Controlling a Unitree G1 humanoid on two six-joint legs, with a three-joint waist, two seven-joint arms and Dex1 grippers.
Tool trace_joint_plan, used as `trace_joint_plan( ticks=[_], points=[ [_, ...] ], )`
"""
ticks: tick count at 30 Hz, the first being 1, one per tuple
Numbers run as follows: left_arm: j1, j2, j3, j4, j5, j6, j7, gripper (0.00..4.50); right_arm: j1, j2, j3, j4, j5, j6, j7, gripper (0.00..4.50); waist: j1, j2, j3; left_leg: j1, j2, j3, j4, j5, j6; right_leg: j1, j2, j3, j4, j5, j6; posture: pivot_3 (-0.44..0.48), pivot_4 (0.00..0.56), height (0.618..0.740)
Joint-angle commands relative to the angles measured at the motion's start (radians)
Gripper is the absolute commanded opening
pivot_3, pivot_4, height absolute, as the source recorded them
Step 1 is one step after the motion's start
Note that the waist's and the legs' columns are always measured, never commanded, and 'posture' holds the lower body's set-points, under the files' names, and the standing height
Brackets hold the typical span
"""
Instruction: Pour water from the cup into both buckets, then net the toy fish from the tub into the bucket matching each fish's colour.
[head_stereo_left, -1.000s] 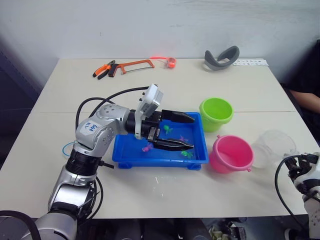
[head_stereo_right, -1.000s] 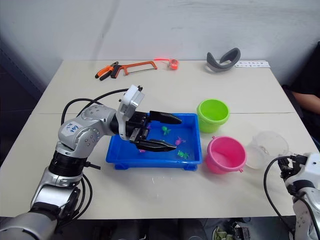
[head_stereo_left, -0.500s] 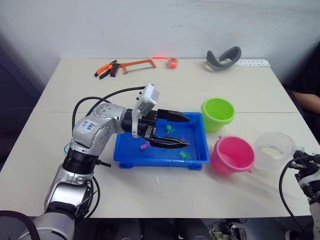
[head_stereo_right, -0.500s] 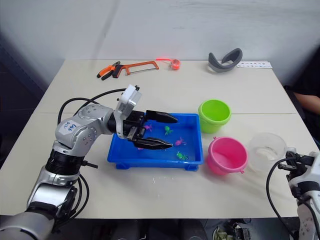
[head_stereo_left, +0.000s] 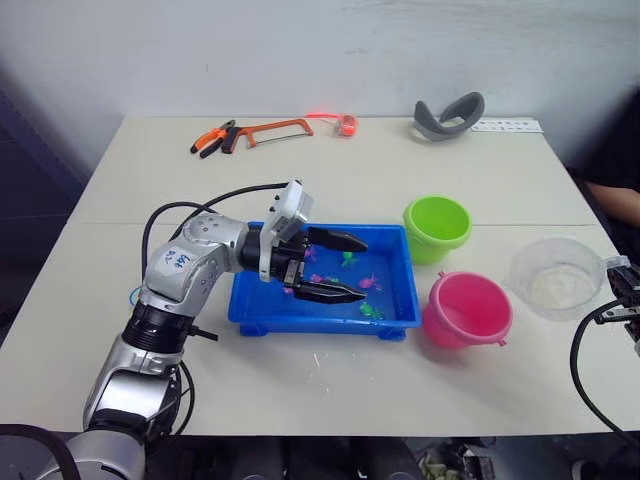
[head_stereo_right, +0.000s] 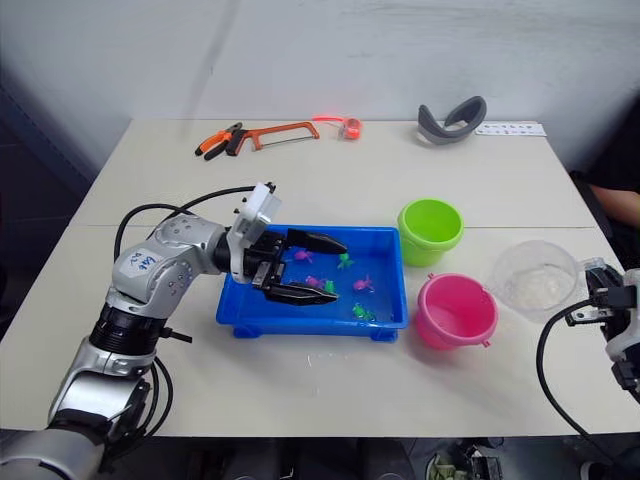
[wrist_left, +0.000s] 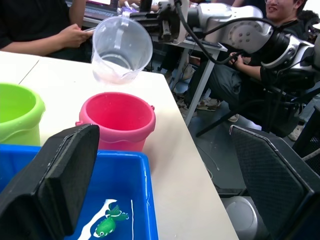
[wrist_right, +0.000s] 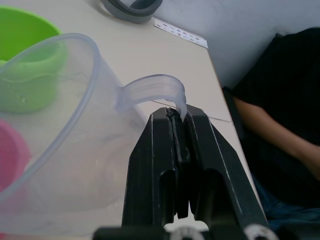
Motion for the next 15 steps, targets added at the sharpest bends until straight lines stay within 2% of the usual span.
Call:
trace_joint_plan(
  ticks=[1, 8, 15],
  points=[
    [-0.011, -0.004, -0.004, -0.011, 0.009, -0.029, -0.018, 4.50, 0.009, -0.034, 0.014, -0.039, -0.114, -0.059, 0.010, 0.02, 0.000, 0.000, 0.000, 0.000, 0.000, 0.000, 0.000, 0.000, 0.000, 0.000, 0.000, 0.000, 0.000, 0.000, 0.000, 0.000, 0.150, 0.740],
    [-0.007, -0.008, -0.005, -0.007, 0.018, -0.042, -0.027, 4.50, 0.005, -0.045, 0.076, -0.065, -0.333, -0.131, -0.018, 0.02, -0.001, 0.000, 0.000, 0.000, 0.000, 0.001, 0.000, 0.000, 0.000, -0.001, 0.001, 0.001, 0.000, 0.000, 0.000, 0.000, 0.150, 0.740],
    [-0.007, -0.010, -0.006, -0.002, 0.027, -0.050, -0.034, 4.50, -0.025, -0.034, 0.112, -0.080, -0.455, -0.173, -0.019, 0.02, -0.001, 0.000, 0.000, 0.000, 0.000, 0.001, 0.001, 0.000, 0.000, -0.001, 0.001, 0.001, 0.001, 0.000, 0.000, 0.000, 0.150, 0.740]
  ],
)
